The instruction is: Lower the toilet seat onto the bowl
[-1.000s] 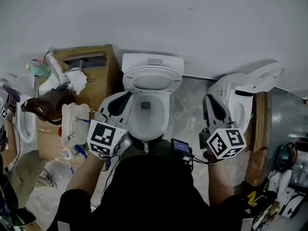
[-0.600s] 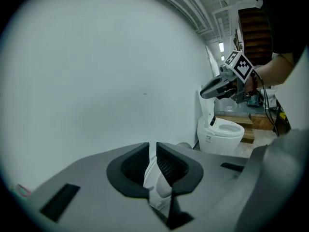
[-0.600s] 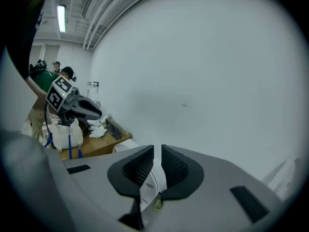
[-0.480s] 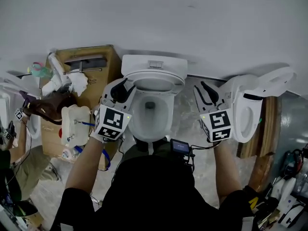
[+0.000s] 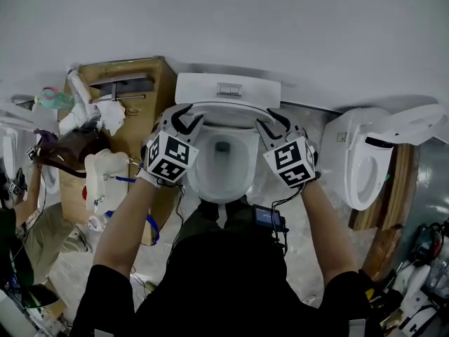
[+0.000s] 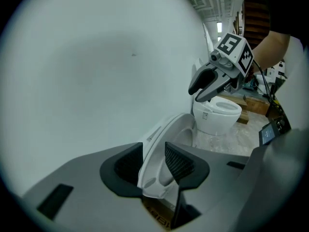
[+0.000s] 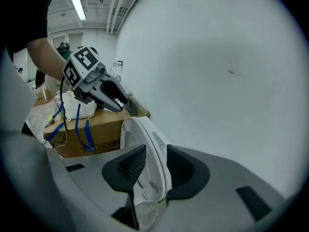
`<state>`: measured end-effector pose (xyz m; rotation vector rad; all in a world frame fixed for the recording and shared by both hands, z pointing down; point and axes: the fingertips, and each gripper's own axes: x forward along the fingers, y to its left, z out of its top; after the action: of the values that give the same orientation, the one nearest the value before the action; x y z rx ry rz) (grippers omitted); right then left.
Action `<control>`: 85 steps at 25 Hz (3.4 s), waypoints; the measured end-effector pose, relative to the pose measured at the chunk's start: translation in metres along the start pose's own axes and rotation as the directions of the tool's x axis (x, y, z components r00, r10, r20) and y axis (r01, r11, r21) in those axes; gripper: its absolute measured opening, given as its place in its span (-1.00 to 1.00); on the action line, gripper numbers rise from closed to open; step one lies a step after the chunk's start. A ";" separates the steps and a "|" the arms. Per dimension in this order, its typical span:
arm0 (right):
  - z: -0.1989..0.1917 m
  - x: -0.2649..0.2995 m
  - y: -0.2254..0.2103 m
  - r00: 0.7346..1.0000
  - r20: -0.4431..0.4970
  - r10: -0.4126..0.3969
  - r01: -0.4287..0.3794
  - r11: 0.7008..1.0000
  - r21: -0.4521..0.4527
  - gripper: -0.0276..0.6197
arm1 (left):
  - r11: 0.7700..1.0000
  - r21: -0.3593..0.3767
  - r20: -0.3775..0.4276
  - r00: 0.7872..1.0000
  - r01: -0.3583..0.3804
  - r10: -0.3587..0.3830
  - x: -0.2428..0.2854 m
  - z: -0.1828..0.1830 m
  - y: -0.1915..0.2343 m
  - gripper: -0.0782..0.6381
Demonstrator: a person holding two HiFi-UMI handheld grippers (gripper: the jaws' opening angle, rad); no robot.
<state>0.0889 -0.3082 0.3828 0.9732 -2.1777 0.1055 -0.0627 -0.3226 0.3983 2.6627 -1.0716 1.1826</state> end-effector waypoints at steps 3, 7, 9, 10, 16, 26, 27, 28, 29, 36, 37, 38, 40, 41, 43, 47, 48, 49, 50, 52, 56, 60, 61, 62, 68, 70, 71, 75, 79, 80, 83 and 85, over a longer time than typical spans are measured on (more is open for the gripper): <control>-0.005 0.020 0.004 1.000 -0.022 0.012 -0.014 0.999 -0.049 -0.46 | 0.998 0.063 -0.033 0.999 0.005 -0.003 0.014 -0.007 -0.003 -0.38; -0.014 0.040 0.009 0.998 -0.058 0.020 -0.026 0.994 -0.105 -0.47 | 0.994 0.105 -0.035 0.999 -0.021 0.024 0.026 -0.007 -0.001 -0.47; -0.017 0.048 0.011 0.997 -0.071 0.019 -0.028 0.991 -0.134 -0.47 | 0.993 0.114 -0.043 0.999 -0.023 0.028 0.032 -0.009 0.000 -0.47; -0.018 0.051 0.012 0.997 -0.076 0.015 -0.026 0.989 -0.148 -0.47 | 0.993 0.120 -0.049 0.998 -0.021 0.027 0.035 -0.010 0.000 -0.47; -0.021 0.059 0.013 0.996 -0.084 -0.006 -0.013 0.975 -0.224 -0.51 | 0.984 0.178 -0.071 0.997 -0.004 0.017 0.047 -0.015 -0.005 -0.47; -0.022 0.068 0.010 0.994 -0.079 -0.071 0.044 0.954 -0.298 -0.66 | 0.984 0.178 -0.081 0.996 -0.019 0.034 0.055 -0.022 -0.003 -0.47; -0.022 0.068 0.011 0.994 -0.080 -0.071 0.043 0.953 -0.300 -0.66 | 0.986 0.168 -0.080 0.996 -0.020 0.034 0.055 -0.023 -0.002 -0.47; -0.022 0.068 0.013 0.994 -0.083 -0.070 0.042 0.953 -0.302 -0.66 | 0.987 0.157 -0.079 0.996 -0.020 0.032 0.055 -0.023 -0.002 -0.49; -0.023 0.067 0.014 0.994 -0.086 -0.069 0.040 0.953 -0.301 -0.66 | 0.989 0.146 -0.078 0.997 -0.019 0.030 0.054 -0.023 -0.002 -0.49; -0.025 0.062 0.020 0.994 -0.096 -0.058 0.031 0.963 -0.266 -0.67 | 0.996 0.084 -0.074 0.997 -0.013 0.019 0.046 -0.028 -0.006 -0.52; -0.025 0.061 0.022 0.994 -0.098 -0.055 0.028 0.964 -0.264 -0.68 | 0.997 0.072 -0.074 0.997 -0.009 0.015 0.045 -0.029 -0.007 -0.52; -0.025 0.060 0.023 0.994 -0.100 -0.051 0.023 0.965 -0.262 -0.69 | 0.998 0.063 -0.074 0.997 -0.005 0.010 0.043 -0.030 -0.008 -0.52; -0.025 0.057 0.026 0.994 -0.103 -0.042 0.014 0.966 -0.258 -0.70 | 0.998 0.056 -0.078 0.997 0.002 0.002 0.039 -0.032 -0.011 -0.52; -0.026 0.055 0.027 0.994 -0.104 -0.039 0.011 0.966 -0.258 -0.70 | 0.998 0.058 -0.081 0.997 0.004 0.000 0.038 -0.033 -0.011 -0.52; -0.026 0.052 0.031 0.994 -0.106 -0.036 0.007 0.966 -0.260 -0.70 | 0.998 0.068 -0.089 0.996 0.008 -0.002 0.036 -0.037 -0.012 -0.52; -0.031 0.046 0.042 0.993 -0.114 -0.033 0.003 0.967 -0.253 -0.70 | 0.996 0.081 -0.104 0.994 0.032 -0.023 0.032 -0.046 -0.017 -0.53; -0.032 0.044 0.045 0.993 -0.113 -0.031 0.002 0.969 -0.248 -0.70 | 0.996 0.077 -0.107 0.994 0.040 -0.032 0.031 -0.048 -0.019 -0.54; -0.032 0.042 0.048 0.993 -0.112 -0.029 0.001 0.970 -0.245 -0.70 | 0.996 0.070 -0.108 0.993 0.049 -0.041 0.029 -0.050 -0.020 -0.54; -0.033 0.041 0.050 0.993 -0.113 -0.029 0.001 0.970 -0.244 -0.70 | 0.996 0.063 -0.108 0.993 0.057 -0.050 0.026 -0.051 -0.022 -0.54; -0.035 0.037 0.056 0.993 -0.118 -0.032 0.002 0.969 -0.246 -0.70 | 0.996 0.056 -0.108 0.992 0.070 -0.063 0.021 -0.055 -0.027 -0.54; -0.040 0.028 0.070 0.990 -0.133 -0.038 0.004 0.969 -0.246 -0.70 | 0.995 0.047 -0.108 0.991 0.090 -0.084 0.009 -0.062 -0.038 -0.54; -0.046 0.019 0.084 0.989 -0.141 -0.047 0.013 0.971 -0.238 -0.70 | 0.992 0.052 -0.103 0.989 0.114 -0.108 0.000 -0.070 -0.050 -0.54; -0.047 0.018 0.087 0.988 -0.143 -0.052 0.017 0.972 -0.235 -0.70 | 0.991 0.054 -0.101 0.988 0.119 -0.114 -0.002 -0.072 -0.053 -0.54; -0.049 0.017 0.090 0.988 -0.146 -0.057 0.022 0.973 -0.231 -0.70 | 0.991 0.057 -0.098 0.988 0.125 -0.119 -0.004 -0.074 -0.055 -0.54; -0.058 0.007 0.109 0.983 -0.168 -0.075 0.037 0.975 -0.218 -0.70 | 0.983 0.088 -0.090 0.984 0.162 -0.154 -0.017 -0.086 -0.072 -0.54; -0.062 0.004 0.116 0.980 -0.180 -0.081 0.040 0.975 -0.219 -0.70 | 0.980 0.097 -0.089 0.982 0.176 -0.167 -0.021 -0.090 -0.078 -0.54; -0.063 0.002 0.120 0.979 -0.187 -0.085 0.042 0.975 -0.220 -0.70 | 0.978 0.100 -0.088 0.981 0.183 -0.175 -0.023 -0.092 -0.081 -0.54; -0.071 -0.005 0.138 0.973 -0.210 -0.094 0.046 0.973 -0.225 -0.70 | 0.973 0.100 -0.084 0.976 0.210 -0.202 -0.031 -0.102 -0.095 -0.53; -0.083 -0.013 0.156 0.971 -0.227 -0.072 0.018 0.973 -0.230 -0.69 | 0.969 0.083 -0.089 0.970 0.232 -0.224 -0.038 -0.114 -0.114 -0.51; -0.086 -0.015 0.160 0.971 -0.230 -0.064 0.008 0.972 -0.234 -0.69 | 0.969 0.077 -0.092 0.970 0.234 -0.226 -0.039 -0.117 -0.118 -0.50; -0.094 -0.018 0.171 0.971 -0.236 -0.040 -0.021 0.968 -0.248 -0.69 | 0.971 0.060 -0.103 0.969 0.230 -0.224 -0.043 -0.125 -0.127 -0.49; -0.099 -0.021 0.180 0.971 -0.238 -0.024 -0.039 0.966 -0.255 -0.69 | 0.973 0.053 -0.117 0.969 0.227 -0.220 -0.046 -0.131 -0.135 -0.49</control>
<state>0.0363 -0.1333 0.4788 0.7618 -1.9165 -0.0546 -0.0865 -0.1545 0.4916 2.6425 -0.7062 1.3204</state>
